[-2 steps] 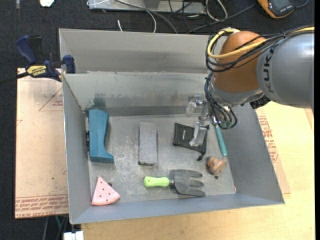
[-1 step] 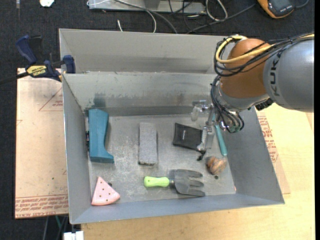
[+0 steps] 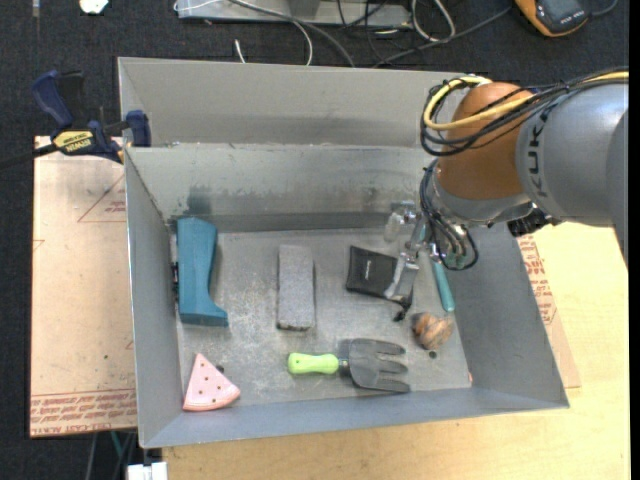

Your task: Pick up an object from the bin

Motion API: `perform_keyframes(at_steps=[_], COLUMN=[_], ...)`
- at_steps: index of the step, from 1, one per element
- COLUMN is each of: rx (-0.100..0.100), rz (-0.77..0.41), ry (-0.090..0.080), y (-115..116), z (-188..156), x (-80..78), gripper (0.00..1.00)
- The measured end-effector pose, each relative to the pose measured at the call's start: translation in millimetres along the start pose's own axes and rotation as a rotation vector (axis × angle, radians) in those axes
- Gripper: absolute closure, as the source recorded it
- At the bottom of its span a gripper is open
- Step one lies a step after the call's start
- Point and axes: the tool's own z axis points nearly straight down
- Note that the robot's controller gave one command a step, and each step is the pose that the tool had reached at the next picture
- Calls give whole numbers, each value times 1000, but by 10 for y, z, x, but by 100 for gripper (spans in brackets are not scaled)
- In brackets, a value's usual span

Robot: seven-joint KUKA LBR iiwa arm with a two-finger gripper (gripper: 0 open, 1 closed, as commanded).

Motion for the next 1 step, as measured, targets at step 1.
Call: perform_keyframes(at_steps=[1], rx=[-1], rz=[108], ry=[2], y=[18], z=[-213], x=[206], gripper=[0])
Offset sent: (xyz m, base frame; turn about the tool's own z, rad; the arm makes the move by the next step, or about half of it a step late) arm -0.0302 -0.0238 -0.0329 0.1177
